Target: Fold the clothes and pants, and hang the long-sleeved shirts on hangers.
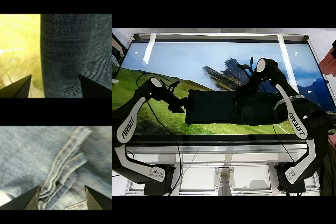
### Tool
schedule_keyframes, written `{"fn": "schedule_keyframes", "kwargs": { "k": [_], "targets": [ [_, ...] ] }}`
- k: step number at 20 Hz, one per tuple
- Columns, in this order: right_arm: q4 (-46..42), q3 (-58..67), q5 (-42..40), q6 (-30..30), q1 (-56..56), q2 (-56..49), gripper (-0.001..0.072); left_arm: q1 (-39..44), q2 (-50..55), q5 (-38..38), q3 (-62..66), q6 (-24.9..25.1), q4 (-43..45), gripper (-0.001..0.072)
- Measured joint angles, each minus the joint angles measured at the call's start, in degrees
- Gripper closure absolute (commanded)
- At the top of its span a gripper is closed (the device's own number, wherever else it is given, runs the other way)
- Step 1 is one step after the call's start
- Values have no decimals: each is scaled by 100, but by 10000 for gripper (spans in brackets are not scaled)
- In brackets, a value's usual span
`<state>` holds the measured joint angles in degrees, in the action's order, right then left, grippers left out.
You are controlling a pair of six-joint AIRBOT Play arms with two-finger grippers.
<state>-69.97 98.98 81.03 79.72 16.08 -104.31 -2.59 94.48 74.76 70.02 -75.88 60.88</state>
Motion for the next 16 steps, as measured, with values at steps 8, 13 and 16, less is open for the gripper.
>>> {"fn": "schedule_keyframes", "kwargs": {
  "k": [8, 13, 16],
  "targets": [
    [752, -7, -496, 44, -103, -514, 127, 138, 35, -164, 0, 0, 22, 395],
    [929, 210, -323, 31, -199, -599, 128, 114, 20, -118, 15, 39, 24, 685],
    [949, 520, 120, 20, -341, -608, 128, -109, -146, 151, 92, 98, 59, 687]
  ]
}}
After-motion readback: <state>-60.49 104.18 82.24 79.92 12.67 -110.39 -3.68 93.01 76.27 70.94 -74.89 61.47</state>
